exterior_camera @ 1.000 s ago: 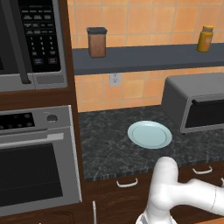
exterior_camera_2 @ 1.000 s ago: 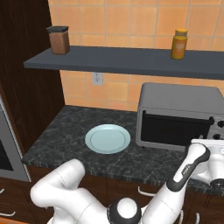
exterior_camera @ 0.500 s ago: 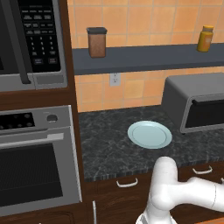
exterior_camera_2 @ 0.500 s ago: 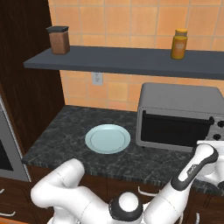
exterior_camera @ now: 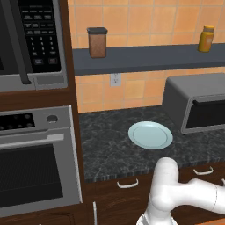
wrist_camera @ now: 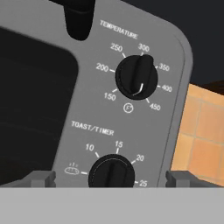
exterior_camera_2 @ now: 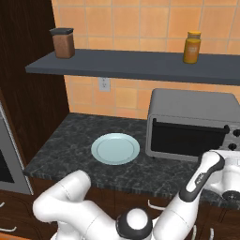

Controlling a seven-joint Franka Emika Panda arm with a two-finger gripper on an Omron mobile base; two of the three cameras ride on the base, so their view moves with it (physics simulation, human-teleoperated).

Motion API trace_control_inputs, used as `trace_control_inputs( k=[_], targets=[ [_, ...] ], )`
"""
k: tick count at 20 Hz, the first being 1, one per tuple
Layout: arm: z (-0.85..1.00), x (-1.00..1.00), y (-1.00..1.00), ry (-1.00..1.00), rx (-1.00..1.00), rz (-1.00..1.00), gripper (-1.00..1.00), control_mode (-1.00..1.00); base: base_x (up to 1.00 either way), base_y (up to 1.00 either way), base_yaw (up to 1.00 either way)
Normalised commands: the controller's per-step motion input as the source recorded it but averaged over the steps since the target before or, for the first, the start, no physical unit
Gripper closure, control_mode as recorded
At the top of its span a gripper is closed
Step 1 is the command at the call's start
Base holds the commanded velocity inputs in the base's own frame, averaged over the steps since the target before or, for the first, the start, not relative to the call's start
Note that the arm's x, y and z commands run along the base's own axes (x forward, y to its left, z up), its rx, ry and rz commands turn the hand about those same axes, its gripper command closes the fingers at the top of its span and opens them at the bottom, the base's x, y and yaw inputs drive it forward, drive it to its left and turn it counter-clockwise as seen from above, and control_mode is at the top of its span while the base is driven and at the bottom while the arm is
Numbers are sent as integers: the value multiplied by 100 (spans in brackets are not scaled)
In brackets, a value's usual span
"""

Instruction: Pick up the kebab skewer and baguette bread, and place them inside the toaster oven. Close the toaster oven door and start by setting the timer.

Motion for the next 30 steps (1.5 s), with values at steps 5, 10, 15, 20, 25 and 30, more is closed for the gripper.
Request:
trace_control_inputs(
  k=[5, 10, 15, 20, 25, 30],
  targets=[
    [0, 24, 0, 0, -1, -11, -100, -100, 0, 0, 0],
    [0, 26, 0, 0, -1, -10, 100, -100, 0, 0, 0],
    [0, 26, 0, -3, -1, -1, 100, -100, 0, 0, 0],
    [0, 13, 0, -7, 0, 0, 100, -100, 0, 0, 0],
    [0, 11, 0, -8, -2, 0, 100, -100, 0, 0, 0],
    [1, 10, 0, -1, -2, 0, 100, -100, 0, 0, 0]
  ],
)
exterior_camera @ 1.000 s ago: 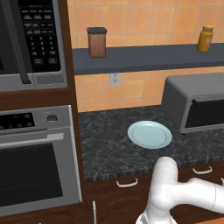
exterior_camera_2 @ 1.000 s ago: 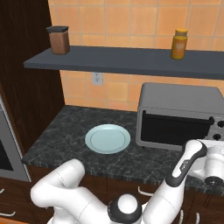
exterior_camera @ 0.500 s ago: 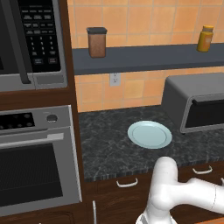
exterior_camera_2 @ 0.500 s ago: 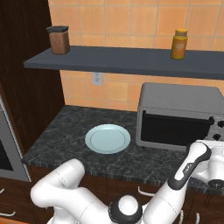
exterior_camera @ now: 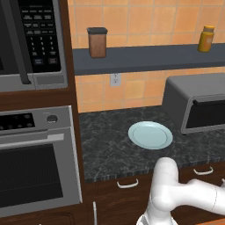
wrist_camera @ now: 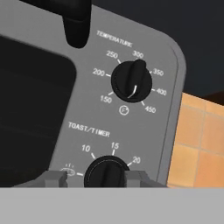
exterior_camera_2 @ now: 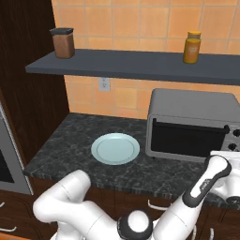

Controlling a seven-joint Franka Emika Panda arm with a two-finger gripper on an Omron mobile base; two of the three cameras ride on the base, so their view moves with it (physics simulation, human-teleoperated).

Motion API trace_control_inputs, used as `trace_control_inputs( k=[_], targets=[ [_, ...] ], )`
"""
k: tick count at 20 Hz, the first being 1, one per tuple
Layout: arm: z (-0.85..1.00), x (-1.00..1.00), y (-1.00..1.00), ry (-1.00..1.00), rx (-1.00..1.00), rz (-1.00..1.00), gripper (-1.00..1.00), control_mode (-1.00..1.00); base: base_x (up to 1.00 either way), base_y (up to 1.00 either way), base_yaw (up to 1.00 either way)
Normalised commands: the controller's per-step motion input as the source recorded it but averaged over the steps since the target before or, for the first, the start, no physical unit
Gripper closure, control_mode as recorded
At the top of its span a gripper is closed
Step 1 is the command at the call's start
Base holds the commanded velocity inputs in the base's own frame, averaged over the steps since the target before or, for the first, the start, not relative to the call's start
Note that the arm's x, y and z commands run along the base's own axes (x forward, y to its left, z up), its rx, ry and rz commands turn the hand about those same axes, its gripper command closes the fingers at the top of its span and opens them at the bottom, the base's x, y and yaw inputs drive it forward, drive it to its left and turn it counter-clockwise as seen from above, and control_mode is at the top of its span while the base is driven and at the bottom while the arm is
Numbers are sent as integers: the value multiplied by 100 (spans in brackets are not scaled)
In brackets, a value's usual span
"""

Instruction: Pick up the kebab skewer and baguette bread, and place them inside the toaster oven. Close the toaster oven door and start by setting the timer.

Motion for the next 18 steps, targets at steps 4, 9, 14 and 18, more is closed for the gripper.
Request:
trace_control_inputs(
  k=[4, 9, 14, 18],
  targets=[
    [5, 9, 0, 0, 0, 2, 100, -100, 0, 0, 0],
    [3, 15, 1, 0, 0, 3, 100, -100, 0, 0, 0],
    [0, 18, 32, 0, 0, 0, 100, -100, 0, 0, 0],
    [0, 14, 35, 0, 0, 0, 100, -100, 0, 0, 0]
  ],
)
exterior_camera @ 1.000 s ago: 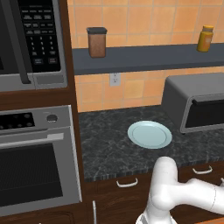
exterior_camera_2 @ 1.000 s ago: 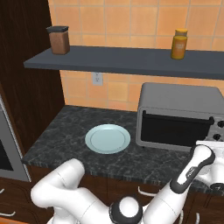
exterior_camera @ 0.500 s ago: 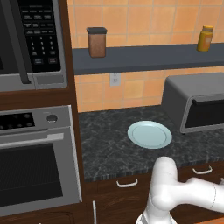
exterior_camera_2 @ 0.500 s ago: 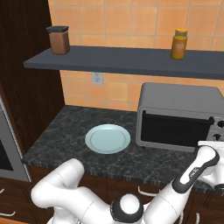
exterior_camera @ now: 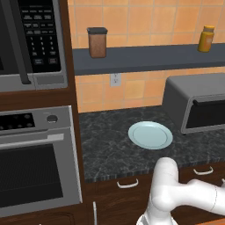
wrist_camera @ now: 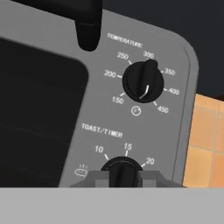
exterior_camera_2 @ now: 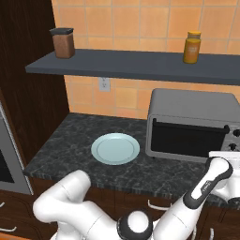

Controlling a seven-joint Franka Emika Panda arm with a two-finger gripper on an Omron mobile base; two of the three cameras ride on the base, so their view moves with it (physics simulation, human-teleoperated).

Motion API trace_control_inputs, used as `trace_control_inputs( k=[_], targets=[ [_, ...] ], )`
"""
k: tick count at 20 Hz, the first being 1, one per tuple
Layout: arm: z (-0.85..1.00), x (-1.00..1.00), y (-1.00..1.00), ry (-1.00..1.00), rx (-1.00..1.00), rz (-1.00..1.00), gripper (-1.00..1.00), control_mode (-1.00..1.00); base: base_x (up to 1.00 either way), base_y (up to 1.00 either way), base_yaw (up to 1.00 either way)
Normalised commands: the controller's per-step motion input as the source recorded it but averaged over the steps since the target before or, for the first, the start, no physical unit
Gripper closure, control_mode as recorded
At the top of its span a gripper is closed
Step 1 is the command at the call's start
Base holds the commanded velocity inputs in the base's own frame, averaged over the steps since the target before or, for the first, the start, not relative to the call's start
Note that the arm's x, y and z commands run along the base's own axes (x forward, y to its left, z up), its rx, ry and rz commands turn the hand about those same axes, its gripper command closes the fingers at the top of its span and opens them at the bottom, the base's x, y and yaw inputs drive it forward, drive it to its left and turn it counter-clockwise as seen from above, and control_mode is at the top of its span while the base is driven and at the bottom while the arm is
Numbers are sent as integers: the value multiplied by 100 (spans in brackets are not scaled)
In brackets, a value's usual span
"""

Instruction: Pick up the kebab skewer and baguette bread, and place them inside the toaster oven. Close the toaster oven door and start by setting the timer.

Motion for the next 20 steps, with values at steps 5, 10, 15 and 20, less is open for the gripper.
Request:
trace_control_inputs(
  k=[5, 10, 15, 20],
  targets=[
    [6, 12, 13, 3, 3, -1, 100, -100, 0, 0, 0],
    [18, 2, 1, 8, 14, 0, 100, -100, 0, 0, 0],
    [10, 3, 34, 2, 20, -7, 100, -100, 0, 0, 0],
    [17, 9, 59, 0, 24, -15, 100, -100, 0, 0, 0]
  ],
)
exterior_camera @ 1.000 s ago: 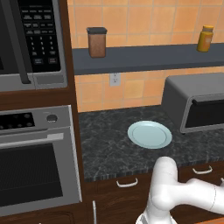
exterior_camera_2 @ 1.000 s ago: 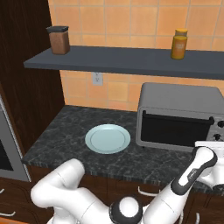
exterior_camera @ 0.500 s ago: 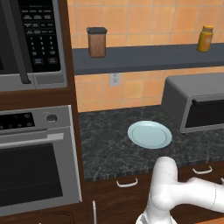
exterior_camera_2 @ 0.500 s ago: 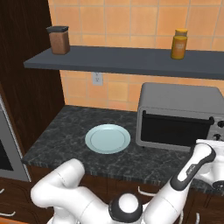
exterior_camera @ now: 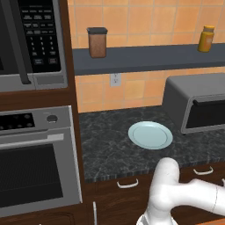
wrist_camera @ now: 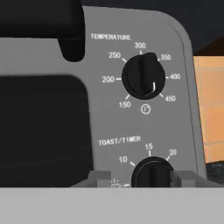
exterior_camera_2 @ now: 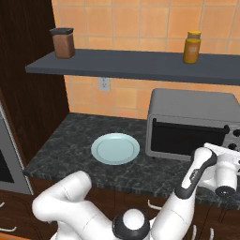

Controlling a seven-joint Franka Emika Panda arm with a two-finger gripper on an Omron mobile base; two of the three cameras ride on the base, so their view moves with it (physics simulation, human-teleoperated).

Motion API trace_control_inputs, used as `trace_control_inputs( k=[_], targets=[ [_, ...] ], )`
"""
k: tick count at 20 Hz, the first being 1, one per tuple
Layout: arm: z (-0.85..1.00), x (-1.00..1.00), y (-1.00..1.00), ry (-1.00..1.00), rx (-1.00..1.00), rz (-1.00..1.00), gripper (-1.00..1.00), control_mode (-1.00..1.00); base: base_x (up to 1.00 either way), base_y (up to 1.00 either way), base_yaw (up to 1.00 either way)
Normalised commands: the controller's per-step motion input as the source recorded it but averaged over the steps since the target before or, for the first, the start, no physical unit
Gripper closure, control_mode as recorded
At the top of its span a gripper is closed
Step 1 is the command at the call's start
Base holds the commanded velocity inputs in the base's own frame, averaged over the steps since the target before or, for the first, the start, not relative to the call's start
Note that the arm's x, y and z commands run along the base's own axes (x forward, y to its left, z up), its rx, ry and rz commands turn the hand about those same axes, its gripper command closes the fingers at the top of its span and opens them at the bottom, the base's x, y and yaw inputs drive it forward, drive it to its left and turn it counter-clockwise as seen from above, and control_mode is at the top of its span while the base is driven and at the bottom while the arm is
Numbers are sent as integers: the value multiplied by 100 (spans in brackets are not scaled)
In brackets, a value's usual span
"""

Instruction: Pick up the kebab skewer and baguette bread, and place them inside the toaster oven. Close the toaster oven door and start by setting the timer.

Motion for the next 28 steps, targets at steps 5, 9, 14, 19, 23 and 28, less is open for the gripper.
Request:
trace_control_inputs(
  k=[5, 9, 14, 19, 23, 28],
  targets=[
    [31, 21, 37, 0, 30, -14, 100, -100, 0, 0, 0],
    [30, 22, 10, 0, 27, -10, 100, -100, 0, 0, 0],
    [18, 7, 0, 0, 17, -2, 100, -100, 0, 0, 0],
    [4, 6, 0, -2, 9, 0, 100, -100, 0, 0, 0],
    [0, 20, 0, -9, 0, 0, 100, -100, 0, 0, 0],
    [0, 32, 0, -14, 0, 4, 100, -100, 0, 0, 0]
  ],
)
